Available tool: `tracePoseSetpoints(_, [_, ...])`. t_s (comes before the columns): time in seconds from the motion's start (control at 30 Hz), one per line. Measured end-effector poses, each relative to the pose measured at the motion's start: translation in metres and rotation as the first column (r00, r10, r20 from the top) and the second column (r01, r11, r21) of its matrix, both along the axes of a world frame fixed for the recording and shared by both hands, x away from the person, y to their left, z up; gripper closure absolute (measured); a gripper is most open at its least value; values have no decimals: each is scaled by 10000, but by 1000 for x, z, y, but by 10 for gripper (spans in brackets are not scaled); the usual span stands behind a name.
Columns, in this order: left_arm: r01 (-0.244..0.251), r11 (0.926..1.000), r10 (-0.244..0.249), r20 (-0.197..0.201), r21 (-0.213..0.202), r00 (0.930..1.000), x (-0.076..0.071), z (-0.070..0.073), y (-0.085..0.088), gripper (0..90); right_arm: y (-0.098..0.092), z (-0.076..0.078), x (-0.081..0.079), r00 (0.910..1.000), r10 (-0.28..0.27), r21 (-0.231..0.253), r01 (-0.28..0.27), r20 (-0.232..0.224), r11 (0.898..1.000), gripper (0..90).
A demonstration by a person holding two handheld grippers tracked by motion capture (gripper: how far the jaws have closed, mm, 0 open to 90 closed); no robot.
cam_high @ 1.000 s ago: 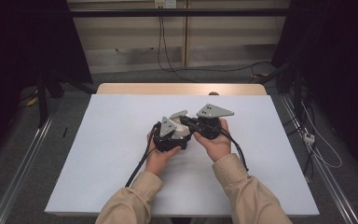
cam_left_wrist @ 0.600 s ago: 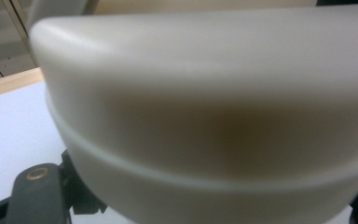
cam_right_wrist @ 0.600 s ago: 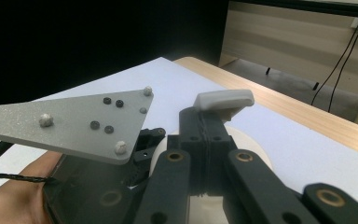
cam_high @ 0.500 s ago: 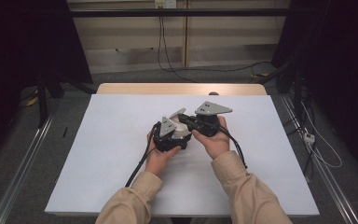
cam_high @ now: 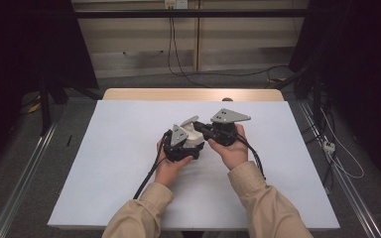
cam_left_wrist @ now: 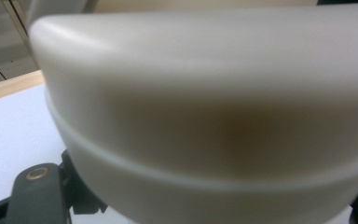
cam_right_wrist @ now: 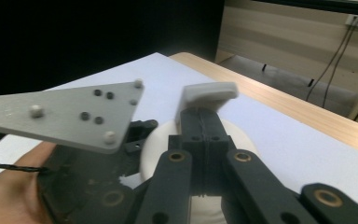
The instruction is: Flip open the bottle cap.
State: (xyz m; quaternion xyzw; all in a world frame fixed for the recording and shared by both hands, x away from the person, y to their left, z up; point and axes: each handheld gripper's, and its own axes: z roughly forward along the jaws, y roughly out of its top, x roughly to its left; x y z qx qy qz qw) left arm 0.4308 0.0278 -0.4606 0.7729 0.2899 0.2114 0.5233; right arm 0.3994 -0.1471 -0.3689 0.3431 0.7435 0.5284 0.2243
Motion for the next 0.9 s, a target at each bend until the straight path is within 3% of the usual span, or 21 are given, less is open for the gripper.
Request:
tracePoseSetpoints(0.13, [7,10000,-7,1,10,10000,0,0,0,188,-4,1,4,9998,-191,548,195,-64,9983,900])
tracePoseSetpoints(0.47, [-26,10000,26,-65,-92,10000,1,0,0,188,3,-1,8,9999,-153,212,153,-19,9997,900])
tracePoseSetpoints(0.83, [-53,9998,50,-163,-180,9999,2,0,1,188,10,4,17,10000,-53,181,52,41,9998,900])
tracePoseSetpoints(0.9, [-2,10000,1,-101,-32,9999,2,0,2,188,12,5,18,10000,-54,213,52,67,9998,900])
